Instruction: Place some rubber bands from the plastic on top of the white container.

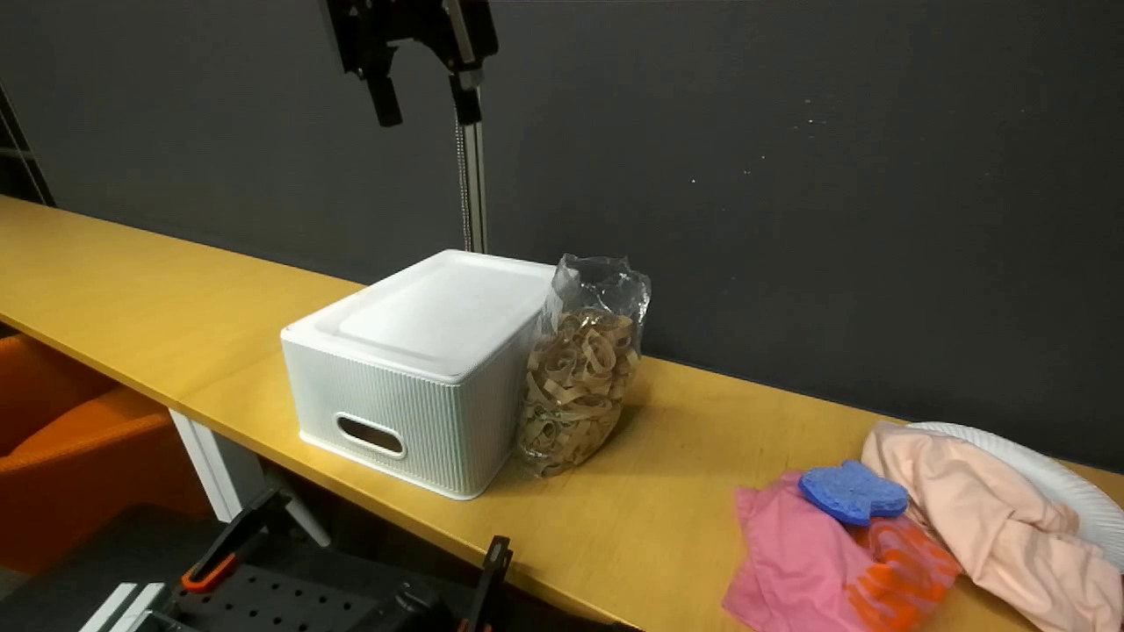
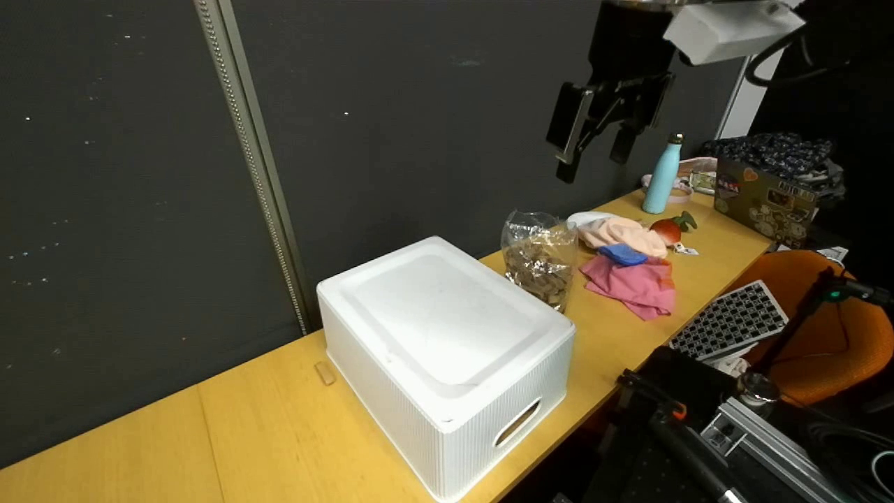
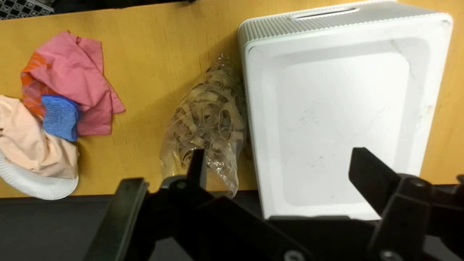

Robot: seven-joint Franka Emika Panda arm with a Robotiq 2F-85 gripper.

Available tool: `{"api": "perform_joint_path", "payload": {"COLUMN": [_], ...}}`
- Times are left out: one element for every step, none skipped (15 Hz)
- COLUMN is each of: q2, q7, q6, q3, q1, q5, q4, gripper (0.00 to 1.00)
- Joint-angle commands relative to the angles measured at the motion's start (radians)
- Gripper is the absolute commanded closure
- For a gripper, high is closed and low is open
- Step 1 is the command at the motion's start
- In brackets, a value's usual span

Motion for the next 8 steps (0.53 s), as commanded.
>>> {"api": "perform_joint_path", "payload": {"q2": [0.064,0.089,0.116,0.145,0.172,0.203,0.231,0.258], "q7": [0.002,0.002,-0.006,-0.008,-0.014,-0.03,-0.04,-0.058], "q6": [0.075,0.095,0.117,0.138,0.161,0.189,0.201,0.22], "q3": [-0.036,-0.049,-0.066,-0.078,-0.093,-0.112,-0.128,-0.144], "q1": [-0.035,-0.046,-0.054,-0.063,-0.067,-0.069,-0.073,-0.072], "q5": [-0.05,-0.054,-0.049,-0.05,-0.04,-0.02,-0.008,0.007], "q4": [0.032,0.041,0.05,0.061,0.069,0.078,0.091,0.101], "gripper": [0.0,0.0,0.0,0.0,0.0,0.0,0.0,0.0]}}
